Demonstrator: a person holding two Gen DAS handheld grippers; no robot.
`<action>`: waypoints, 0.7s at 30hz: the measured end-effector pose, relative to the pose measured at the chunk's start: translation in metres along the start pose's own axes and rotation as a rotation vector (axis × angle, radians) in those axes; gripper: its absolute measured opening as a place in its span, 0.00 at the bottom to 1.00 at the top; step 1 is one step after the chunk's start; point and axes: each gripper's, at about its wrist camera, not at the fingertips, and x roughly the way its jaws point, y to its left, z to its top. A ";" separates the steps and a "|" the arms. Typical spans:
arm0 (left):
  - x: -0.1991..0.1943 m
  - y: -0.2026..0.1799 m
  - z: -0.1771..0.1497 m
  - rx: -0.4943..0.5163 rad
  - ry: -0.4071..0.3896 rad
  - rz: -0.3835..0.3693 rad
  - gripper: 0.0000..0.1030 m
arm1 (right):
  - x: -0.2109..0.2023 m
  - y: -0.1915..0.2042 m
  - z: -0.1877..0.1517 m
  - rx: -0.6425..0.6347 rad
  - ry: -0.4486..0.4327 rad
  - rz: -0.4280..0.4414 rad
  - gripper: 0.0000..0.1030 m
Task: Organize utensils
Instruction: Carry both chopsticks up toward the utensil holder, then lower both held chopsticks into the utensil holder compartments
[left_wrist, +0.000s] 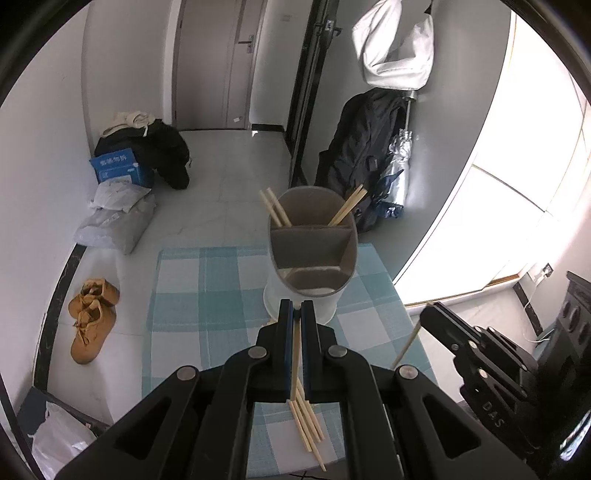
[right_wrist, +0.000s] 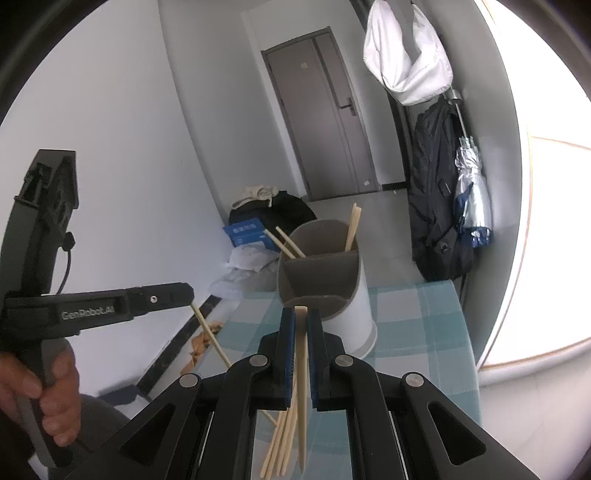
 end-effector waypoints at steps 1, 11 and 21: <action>-0.002 -0.002 0.003 0.005 -0.003 -0.004 0.00 | 0.000 -0.001 0.003 0.003 -0.004 -0.001 0.06; -0.020 -0.010 0.045 -0.002 -0.014 -0.042 0.00 | -0.004 -0.002 0.050 -0.019 -0.053 0.010 0.06; -0.014 -0.005 0.084 -0.032 -0.033 -0.073 0.00 | 0.017 -0.006 0.113 -0.005 -0.083 0.035 0.06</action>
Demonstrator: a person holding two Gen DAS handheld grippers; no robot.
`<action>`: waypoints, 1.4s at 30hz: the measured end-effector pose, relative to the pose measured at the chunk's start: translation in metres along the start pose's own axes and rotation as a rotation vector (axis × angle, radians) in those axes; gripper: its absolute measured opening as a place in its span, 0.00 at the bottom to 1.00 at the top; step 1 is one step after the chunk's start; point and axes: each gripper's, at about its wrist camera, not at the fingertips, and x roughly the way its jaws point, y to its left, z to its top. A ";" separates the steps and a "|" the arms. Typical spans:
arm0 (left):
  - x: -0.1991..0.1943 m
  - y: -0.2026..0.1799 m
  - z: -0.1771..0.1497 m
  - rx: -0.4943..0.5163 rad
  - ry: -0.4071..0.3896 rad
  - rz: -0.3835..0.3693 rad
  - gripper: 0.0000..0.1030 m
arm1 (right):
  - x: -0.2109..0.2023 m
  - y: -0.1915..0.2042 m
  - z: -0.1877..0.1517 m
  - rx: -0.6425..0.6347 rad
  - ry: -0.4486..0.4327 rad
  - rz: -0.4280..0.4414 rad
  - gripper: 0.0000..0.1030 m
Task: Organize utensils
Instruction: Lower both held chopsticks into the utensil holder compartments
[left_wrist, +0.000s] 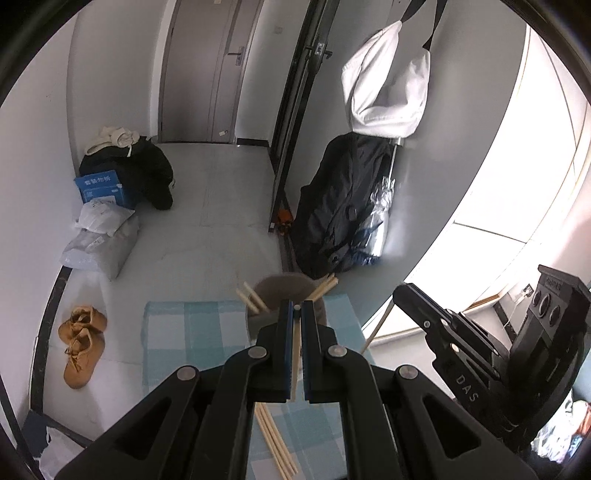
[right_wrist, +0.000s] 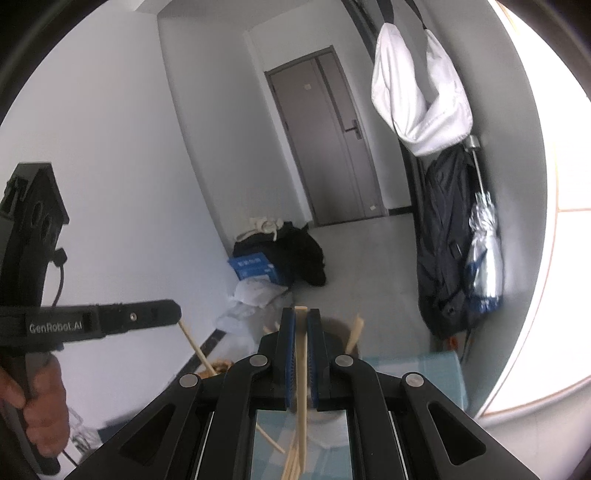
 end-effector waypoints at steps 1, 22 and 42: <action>0.001 0.000 0.005 -0.004 -0.002 -0.007 0.00 | 0.003 -0.001 0.005 -0.002 -0.002 0.001 0.06; 0.046 0.021 0.077 -0.023 -0.032 -0.049 0.00 | 0.075 -0.009 0.084 -0.080 -0.081 -0.035 0.06; 0.093 0.044 0.059 -0.014 0.050 -0.077 0.00 | 0.128 -0.022 0.026 -0.149 0.058 -0.005 0.06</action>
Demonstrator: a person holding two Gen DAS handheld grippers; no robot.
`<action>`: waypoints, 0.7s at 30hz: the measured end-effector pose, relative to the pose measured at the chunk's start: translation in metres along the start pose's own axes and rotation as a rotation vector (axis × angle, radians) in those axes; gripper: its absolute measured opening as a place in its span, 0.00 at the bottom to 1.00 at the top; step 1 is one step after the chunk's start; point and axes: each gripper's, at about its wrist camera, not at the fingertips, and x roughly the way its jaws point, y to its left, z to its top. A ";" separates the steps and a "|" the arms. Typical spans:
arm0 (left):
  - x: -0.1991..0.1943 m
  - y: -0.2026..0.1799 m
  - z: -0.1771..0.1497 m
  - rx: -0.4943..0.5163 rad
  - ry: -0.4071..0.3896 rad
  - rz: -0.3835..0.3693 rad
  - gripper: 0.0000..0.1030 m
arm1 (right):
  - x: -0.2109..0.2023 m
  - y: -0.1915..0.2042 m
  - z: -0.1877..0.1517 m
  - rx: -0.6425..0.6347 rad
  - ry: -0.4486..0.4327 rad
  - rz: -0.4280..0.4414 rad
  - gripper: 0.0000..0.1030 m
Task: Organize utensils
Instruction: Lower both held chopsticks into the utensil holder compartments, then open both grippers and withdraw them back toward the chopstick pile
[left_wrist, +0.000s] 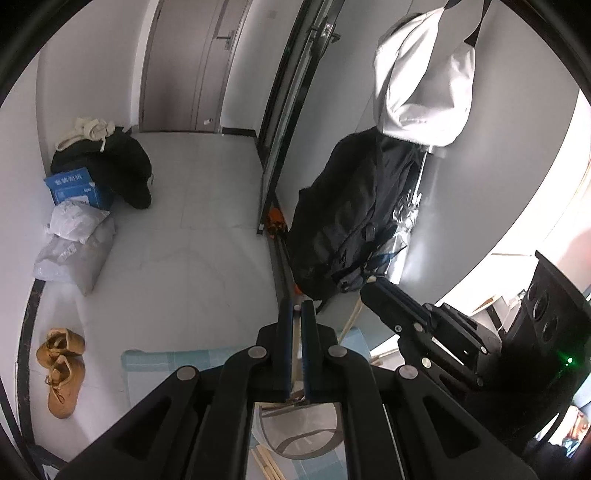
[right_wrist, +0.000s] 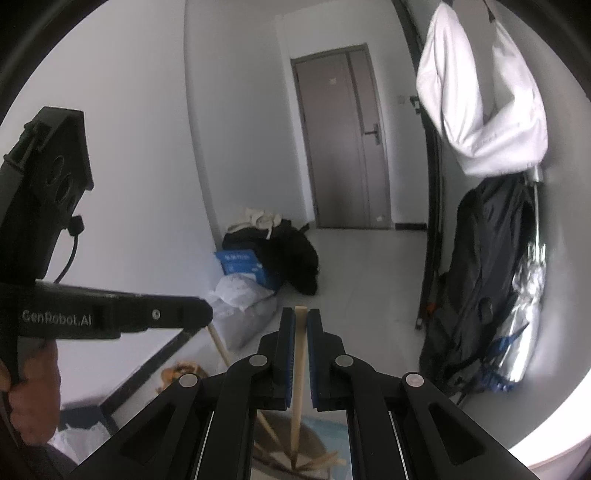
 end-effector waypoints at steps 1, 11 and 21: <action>0.002 0.001 -0.002 -0.003 0.009 0.000 0.00 | 0.001 -0.001 -0.004 0.007 0.011 0.008 0.06; 0.019 0.002 -0.020 0.009 0.063 0.031 0.15 | -0.001 -0.004 -0.033 0.069 0.119 0.049 0.08; -0.015 0.010 -0.038 -0.076 -0.031 0.142 0.49 | -0.049 -0.012 -0.040 0.126 0.085 -0.020 0.31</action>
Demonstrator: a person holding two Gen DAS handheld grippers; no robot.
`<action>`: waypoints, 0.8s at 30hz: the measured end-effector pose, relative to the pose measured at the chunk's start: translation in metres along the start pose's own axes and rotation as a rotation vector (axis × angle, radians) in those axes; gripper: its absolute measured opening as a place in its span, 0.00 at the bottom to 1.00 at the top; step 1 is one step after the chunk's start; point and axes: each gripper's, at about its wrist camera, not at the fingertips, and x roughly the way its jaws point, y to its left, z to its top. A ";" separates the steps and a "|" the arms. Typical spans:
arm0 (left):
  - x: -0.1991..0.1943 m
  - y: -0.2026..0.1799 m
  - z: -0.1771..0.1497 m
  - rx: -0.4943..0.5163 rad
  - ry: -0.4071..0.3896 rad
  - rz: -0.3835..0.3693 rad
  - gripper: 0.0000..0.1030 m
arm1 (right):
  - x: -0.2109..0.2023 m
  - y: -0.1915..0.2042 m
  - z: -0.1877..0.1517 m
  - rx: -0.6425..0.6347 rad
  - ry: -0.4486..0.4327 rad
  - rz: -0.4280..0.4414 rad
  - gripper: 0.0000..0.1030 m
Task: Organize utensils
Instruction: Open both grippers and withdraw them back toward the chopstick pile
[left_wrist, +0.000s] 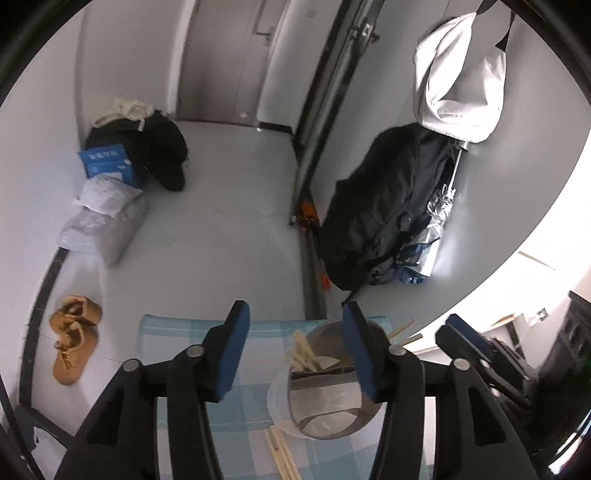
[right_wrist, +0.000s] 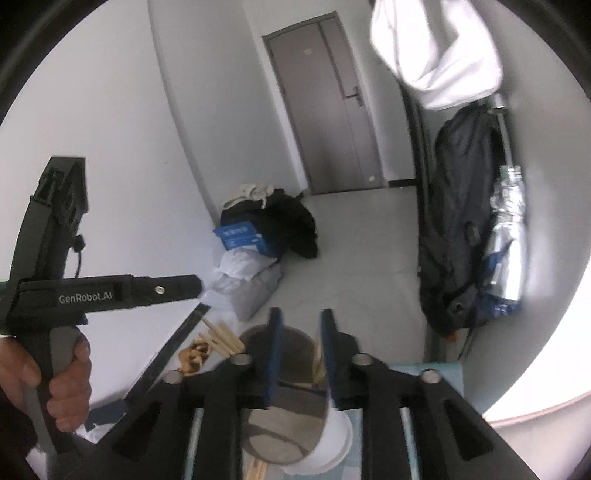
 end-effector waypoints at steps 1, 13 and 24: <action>-0.004 -0.001 -0.002 0.004 -0.008 0.014 0.53 | -0.005 0.000 -0.001 0.004 -0.003 -0.008 0.34; -0.065 -0.015 -0.030 0.012 -0.196 0.132 0.77 | -0.061 0.016 -0.026 0.038 -0.053 -0.029 0.61; -0.084 -0.025 -0.065 0.087 -0.275 0.162 0.89 | -0.096 0.038 -0.053 0.024 -0.136 -0.078 0.84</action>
